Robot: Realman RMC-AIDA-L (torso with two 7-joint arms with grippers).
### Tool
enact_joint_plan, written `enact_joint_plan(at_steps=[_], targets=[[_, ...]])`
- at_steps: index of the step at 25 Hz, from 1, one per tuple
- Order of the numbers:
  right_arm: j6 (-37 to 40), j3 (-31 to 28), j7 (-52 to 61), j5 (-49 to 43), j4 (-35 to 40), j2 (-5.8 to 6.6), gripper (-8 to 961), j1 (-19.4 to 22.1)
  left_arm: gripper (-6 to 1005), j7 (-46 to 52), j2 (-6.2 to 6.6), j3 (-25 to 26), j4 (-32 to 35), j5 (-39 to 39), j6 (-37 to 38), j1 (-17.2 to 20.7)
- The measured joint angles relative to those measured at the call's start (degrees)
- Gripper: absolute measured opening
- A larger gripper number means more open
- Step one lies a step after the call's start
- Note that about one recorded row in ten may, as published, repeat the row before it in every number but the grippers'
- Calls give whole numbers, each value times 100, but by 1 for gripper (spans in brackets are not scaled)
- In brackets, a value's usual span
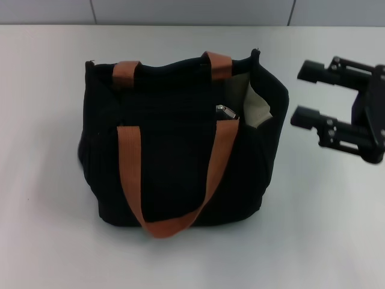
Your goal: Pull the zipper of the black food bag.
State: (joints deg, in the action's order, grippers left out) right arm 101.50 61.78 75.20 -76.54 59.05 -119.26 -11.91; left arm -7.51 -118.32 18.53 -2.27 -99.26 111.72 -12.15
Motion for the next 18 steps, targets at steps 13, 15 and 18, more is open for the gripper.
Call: enact_joint_plan(at_steps=[13, 15, 18], targets=[[551, -214, -395, -1128, -335, 4, 757, 175, 758, 5187, 421, -3723, 2694, -207, 368, -97], [560, -209, -478, -1143, -424, -1, 759, 201, 760, 5179, 374, -4485, 2992, -203, 369, -34], [596, -185, -618, -1146, -568, -5, 759, 215, 762, 5185, 280, -5435, 3356, -182, 375, 78]])
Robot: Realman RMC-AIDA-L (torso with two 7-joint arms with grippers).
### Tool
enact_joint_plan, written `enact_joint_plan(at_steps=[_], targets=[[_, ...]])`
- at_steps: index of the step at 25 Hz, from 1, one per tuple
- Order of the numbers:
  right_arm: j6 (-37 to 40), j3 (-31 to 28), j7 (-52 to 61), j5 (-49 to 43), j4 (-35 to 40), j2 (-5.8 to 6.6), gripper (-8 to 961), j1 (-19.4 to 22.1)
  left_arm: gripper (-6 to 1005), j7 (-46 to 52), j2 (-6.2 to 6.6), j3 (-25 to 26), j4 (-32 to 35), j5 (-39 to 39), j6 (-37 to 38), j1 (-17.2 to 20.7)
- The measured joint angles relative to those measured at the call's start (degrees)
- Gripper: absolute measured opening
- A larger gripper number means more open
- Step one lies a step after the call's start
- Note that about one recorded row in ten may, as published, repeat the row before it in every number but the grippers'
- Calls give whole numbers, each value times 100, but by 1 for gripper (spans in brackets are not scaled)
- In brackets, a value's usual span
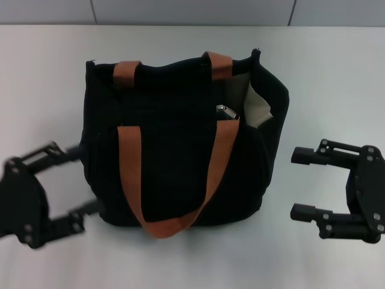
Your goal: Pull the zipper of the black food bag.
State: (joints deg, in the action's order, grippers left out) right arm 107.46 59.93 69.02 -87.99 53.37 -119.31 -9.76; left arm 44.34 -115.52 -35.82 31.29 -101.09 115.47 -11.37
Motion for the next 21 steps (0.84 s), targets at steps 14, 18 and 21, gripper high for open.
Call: enact_joint_plan(at_steps=[14, 18, 21], targets=[[-25, 199, -541, -214, -311, -15, 759, -119, 757, 101, -119, -299, 66, -156, -34, -114], [-25, 202, -544, -218, -383, -14, 759, -170, 757, 96, -129, -309, 69, -157, -34, -104], [-34, 203, -604, -226, -484, -16, 759, -221, 757, 92, -132, -313, 79, -158, -34, -104]])
